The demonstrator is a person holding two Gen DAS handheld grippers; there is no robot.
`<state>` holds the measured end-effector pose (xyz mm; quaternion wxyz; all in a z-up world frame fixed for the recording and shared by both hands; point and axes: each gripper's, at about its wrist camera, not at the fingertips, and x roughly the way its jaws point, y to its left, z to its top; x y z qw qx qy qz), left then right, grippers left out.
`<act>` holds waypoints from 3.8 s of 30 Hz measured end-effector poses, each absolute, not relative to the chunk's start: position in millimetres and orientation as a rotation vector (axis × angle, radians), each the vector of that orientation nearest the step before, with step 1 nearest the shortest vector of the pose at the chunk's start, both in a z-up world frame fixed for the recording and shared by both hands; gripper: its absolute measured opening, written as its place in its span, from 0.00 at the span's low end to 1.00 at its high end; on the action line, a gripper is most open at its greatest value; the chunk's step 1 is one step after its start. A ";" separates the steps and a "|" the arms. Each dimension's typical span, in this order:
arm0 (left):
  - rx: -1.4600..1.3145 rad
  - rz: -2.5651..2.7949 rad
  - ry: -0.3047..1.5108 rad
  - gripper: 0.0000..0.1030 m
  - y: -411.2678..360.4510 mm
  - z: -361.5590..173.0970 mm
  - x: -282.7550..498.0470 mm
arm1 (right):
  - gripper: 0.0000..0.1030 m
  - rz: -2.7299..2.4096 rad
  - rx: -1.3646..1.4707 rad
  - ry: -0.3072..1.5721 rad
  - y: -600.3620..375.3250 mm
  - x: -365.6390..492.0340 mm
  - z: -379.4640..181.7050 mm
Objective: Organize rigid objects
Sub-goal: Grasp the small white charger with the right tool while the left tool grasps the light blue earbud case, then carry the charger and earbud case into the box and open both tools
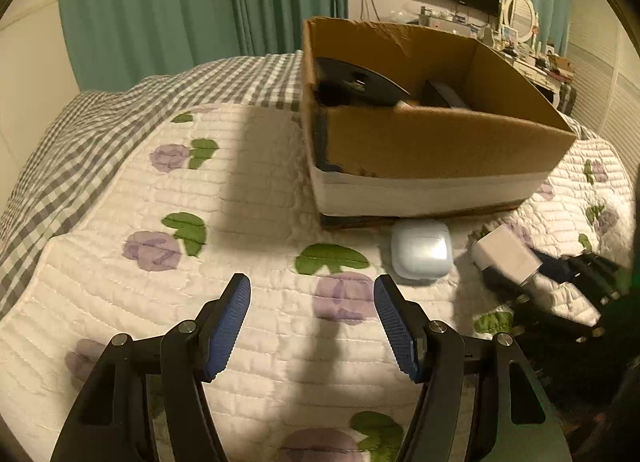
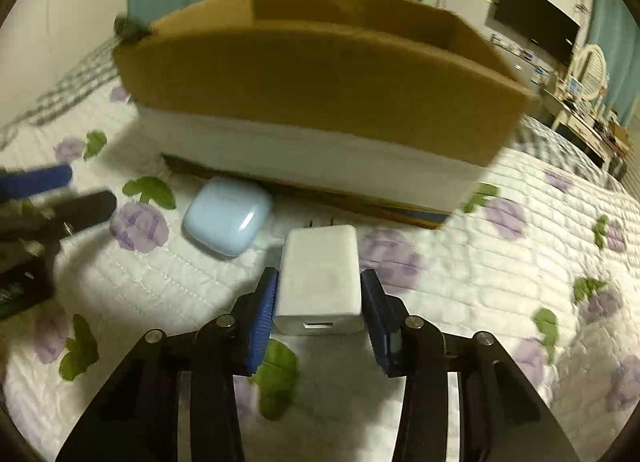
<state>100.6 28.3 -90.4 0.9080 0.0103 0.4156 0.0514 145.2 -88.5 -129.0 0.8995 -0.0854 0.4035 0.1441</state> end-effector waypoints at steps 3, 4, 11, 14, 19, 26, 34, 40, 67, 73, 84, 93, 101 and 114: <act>-0.024 0.067 0.888 0.65 19.9 -93.9 100.3 | 0.40 0.256 -0.106 0.816 -113.5 144.5 -117.8; -0.039 0.046 0.902 0.65 13.5 -95.6 101.9 | 0.40 0.237 -0.079 0.815 -123.9 146.1 -114.0; -0.006 0.003 0.916 0.65 -19.3 -101.1 124.4 | 0.40 0.186 0.000 0.836 -147.8 160.3 -105.7; -0.040 0.000 0.920 0.65 -23.2 -104.5 140.9 | 0.40 0.185 0.006 0.842 -144.6 165.9 -107.7; 0.016 0.028 0.939 0.65 -36.9 -123.5 161.8 | 0.39 0.192 0.015 0.855 -146.9 168.6 -110.5; 0.019 -0.003 0.911 0.49 -40.2 -126.9 163.1 | 0.39 0.193 -0.007 0.871 -141.5 172.2 -115.6; 0.001 -0.070 0.890 0.49 -36.5 -106.2 134.2 | 0.39 0.215 -0.040 0.836 -138.7 156.8 -99.4; 0.009 -0.096 0.851 0.49 -27.2 -67.6 103.2 | 0.39 0.227 -0.065 0.782 -138.7 126.5 -61.3; 0.058 -0.050 0.682 0.49 -11.6 28.4 202.7 | 0.40 0.332 -0.113 0.619 -115.5 215.7 29.8; 0.053 -0.066 0.724 0.49 -1.7 0.2 228.7 | 0.40 0.330 -0.121 0.641 -118.0 248.5 8.1; -0.019 -0.060 0.747 0.59 18.2 -3.4 233.6 | 0.40 0.337 -0.119 0.671 -108.6 263.3 0.1; -0.068 0.009 0.712 0.60 43.8 8.1 234.4 | 0.40 0.424 -0.094 0.726 -76.0 309.6 -12.3; -0.073 0.019 0.716 0.60 49.4 2.7 239.0 | 0.66 0.403 -0.082 0.721 -69.5 319.3 -13.2; -0.079 -0.029 0.592 0.61 24.6 80.5 175.3 | 0.66 0.267 -0.126 0.607 -107.8 238.2 85.7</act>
